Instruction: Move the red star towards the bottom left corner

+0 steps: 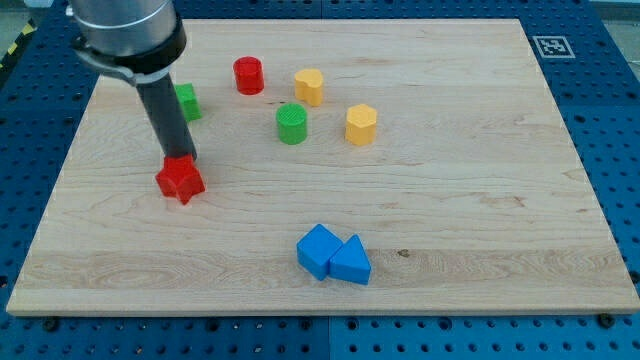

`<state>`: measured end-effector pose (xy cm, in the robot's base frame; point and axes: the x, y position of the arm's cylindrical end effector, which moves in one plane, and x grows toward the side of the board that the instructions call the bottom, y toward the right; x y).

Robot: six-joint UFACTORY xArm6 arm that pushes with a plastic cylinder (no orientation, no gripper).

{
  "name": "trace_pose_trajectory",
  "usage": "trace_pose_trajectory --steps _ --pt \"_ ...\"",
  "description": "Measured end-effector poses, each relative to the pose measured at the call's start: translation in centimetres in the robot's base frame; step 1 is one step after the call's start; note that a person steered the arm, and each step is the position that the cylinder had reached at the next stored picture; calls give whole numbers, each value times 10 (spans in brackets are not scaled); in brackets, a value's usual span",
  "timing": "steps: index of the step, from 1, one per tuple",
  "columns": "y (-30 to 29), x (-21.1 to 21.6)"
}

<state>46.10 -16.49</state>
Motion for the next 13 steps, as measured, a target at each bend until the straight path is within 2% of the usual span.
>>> trace_pose_trajectory --steps 5,8,10,11,12,13 --pt "23 22" --pt "52 55" --pt "26 96" --pt "13 98" --pt "19 73" --pt "14 69"
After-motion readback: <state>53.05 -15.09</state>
